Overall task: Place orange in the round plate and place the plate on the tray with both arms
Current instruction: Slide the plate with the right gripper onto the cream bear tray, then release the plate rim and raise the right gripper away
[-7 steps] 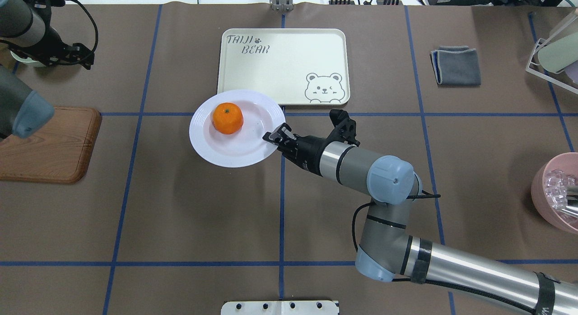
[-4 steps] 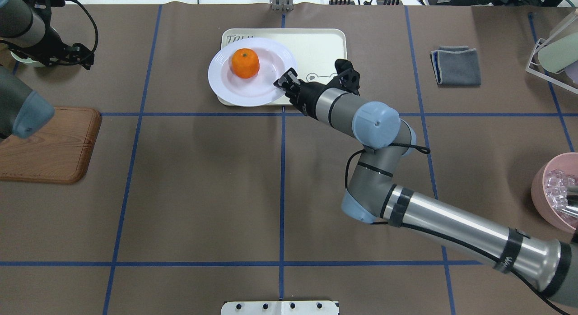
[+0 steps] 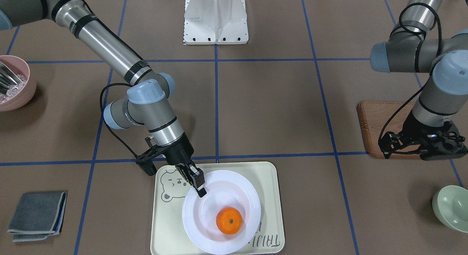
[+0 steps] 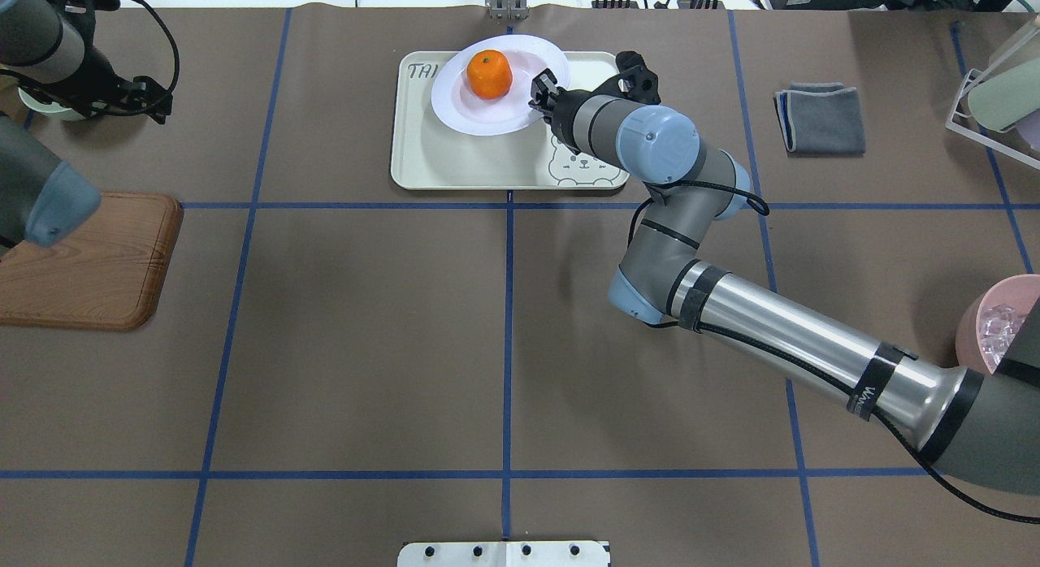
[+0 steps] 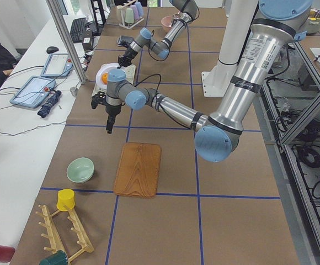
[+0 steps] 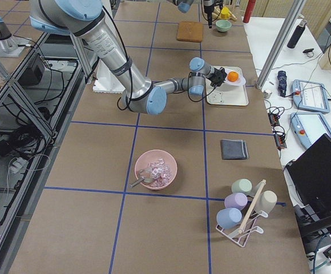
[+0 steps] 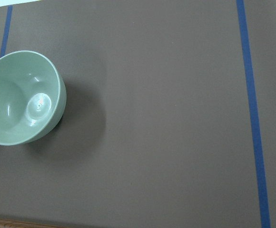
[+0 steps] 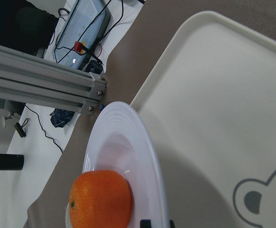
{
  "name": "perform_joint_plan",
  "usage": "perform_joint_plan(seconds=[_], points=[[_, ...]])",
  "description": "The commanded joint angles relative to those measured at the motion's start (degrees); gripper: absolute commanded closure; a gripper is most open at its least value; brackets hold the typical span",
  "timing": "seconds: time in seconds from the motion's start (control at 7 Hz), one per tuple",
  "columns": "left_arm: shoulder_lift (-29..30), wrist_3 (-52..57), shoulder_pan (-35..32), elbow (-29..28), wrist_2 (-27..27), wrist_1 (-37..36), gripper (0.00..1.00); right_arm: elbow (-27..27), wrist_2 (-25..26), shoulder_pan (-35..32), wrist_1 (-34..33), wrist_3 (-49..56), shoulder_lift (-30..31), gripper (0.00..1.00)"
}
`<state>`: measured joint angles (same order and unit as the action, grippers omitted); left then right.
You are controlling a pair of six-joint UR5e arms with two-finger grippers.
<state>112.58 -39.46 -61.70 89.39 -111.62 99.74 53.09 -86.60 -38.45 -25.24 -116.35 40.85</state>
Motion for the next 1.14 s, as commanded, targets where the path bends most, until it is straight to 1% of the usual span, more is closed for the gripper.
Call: perform_joint_plan(seconds=[0.0, 0.14, 0.29, 0.43, 0.57, 0.71, 0.86, 1.0], points=[[-0.08, 0.0, 0.0, 0.0, 0.0, 0.02, 0.01, -0.62, -2.95, -0.04, -2.61, 0.16, -0.86, 0.99], [-0.17, 0.0, 0.0, 0.0, -0.09, -0.07, 0.01, 0.08, -5.83, -0.04, -4.88, 4.25, -0.6, 0.01], [-0.34, 0.0, 0.0, 0.0, -0.09, 0.02, 0.01, 6.96, -8.56, -0.22, -13.87, 11.51, 1.4, 0.0], [-0.69, 0.0, 0.0, 0.0, -0.09, 0.28, 0.01, 14.08, -15.11, -2.83, -22.48, 17.41, 3.42, 0.0], [-0.87, 0.0, -0.08, -0.09, -0.09, 0.37, 0.01, 18.58, -22.84, -6.25, -28.57, 20.95, 4.84, 0.0], [-0.96, 0.0, -0.09, 0.0, -0.09, 0.37, 0.01, 21.24, -30.48, -9.07, -36.12, 27.17, 5.63, 0.0], [-0.96, 0.09, -0.09, 0.26, -0.18, 0.37, 0.01, 27.27, -33.0, -11.79, -48.55, 34.28, 7.47, 0.0], [-0.96, 0.26, -0.43, 0.87, -0.44, 0.28, 0.01, 36.03, -32.85, -15.3, -63.47, 45.4, 11.23, 0.0]])
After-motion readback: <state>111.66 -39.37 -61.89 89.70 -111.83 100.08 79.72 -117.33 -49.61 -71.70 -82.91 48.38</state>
